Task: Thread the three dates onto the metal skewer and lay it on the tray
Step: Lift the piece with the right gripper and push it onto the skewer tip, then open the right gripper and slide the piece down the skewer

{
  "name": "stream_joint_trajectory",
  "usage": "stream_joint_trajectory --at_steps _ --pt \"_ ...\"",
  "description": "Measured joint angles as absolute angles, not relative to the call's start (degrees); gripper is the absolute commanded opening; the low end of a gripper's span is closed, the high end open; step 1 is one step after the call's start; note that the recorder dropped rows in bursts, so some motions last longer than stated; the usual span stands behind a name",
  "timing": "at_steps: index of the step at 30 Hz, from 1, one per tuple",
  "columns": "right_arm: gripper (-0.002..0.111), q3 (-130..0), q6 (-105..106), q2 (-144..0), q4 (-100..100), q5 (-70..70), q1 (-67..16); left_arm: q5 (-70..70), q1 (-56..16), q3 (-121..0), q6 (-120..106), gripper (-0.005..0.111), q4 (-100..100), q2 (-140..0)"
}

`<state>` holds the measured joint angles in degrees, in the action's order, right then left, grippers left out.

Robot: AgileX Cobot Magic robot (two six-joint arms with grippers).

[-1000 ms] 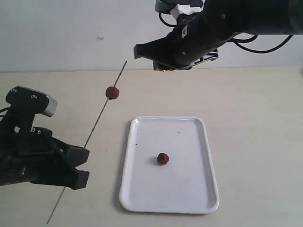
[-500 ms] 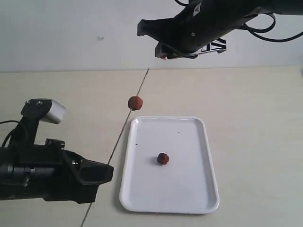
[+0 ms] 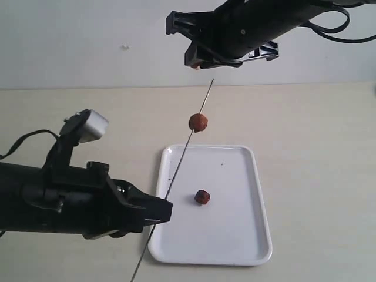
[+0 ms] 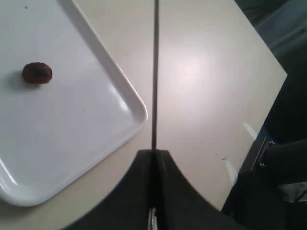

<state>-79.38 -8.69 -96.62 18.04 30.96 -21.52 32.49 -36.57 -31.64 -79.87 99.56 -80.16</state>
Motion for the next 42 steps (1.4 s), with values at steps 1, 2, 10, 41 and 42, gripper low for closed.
stream_joint_trajectory --at_steps 1,2,10,41,42 --pt "0.027 -79.4 -8.2 -96.7 18.0 30.8 -21.5 32.6 -36.6 -31.7 -79.9 0.0 99.6 -81.1" --pt "0.027 -79.4 -7.9 -96.7 18.1 30.4 -21.5 32.6 -36.6 -31.8 -79.9 0.0 99.6 -81.7" --pt "0.027 -79.4 -3.5 -96.6 23.2 28.5 -19.0 32.7 -36.6 -32.7 -81.4 0.0 99.6 -83.8" --pt "0.027 -58.2 67.5 -92.0 98.0 44.1 -2.9 34.1 -36.6 -37.7 -76.6 0.0 99.6 -83.8" --pt "0.027 -58.2 68.0 -92.0 98.4 44.2 -2.9 34.3 -36.6 -37.9 -76.6 0.0 99.6 -83.8"
